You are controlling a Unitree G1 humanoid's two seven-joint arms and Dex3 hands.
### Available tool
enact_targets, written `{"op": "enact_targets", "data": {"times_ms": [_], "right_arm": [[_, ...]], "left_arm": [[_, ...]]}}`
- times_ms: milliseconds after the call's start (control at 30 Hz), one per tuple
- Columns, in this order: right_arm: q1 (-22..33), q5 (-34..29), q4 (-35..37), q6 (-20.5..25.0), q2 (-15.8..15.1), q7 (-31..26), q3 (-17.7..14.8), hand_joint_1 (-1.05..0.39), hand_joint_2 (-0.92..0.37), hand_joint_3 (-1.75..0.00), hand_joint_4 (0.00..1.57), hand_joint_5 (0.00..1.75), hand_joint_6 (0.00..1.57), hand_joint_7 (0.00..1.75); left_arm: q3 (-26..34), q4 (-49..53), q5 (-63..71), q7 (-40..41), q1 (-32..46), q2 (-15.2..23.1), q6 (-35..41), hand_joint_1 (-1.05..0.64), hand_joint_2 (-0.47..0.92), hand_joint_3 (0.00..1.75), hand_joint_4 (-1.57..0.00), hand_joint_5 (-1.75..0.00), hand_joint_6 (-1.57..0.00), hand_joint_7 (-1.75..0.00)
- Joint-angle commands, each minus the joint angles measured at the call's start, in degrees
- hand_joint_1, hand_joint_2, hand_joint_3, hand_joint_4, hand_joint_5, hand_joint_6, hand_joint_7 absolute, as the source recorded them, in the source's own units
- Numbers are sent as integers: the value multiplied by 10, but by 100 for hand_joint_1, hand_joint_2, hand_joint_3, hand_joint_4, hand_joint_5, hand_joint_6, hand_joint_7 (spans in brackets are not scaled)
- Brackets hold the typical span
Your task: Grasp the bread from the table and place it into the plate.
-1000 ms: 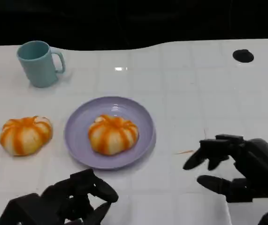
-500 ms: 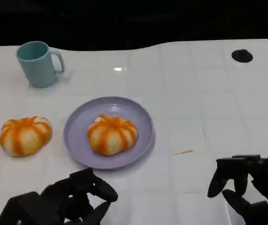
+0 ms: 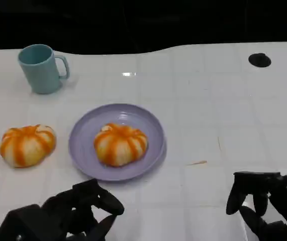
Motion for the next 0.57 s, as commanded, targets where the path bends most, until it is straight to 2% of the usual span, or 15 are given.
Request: {"op": "enact_targets", "data": {"times_ms": [33,567], "right_arm": [[-1,-3,15,-12,-3,-13,0,-9,-17,-145,97,175,87,143],[-9,-19,24,-27,0,-30,5,-8,-13,-146,98,175,89,138]], "left_arm": [[6,2,-6,-2,1,7,-4,-24,79,67,-64,-175,-62,-127],[9,11,-12,-3,0,8,-13,-22,81,65,-66,-175,-62,-128]]}}
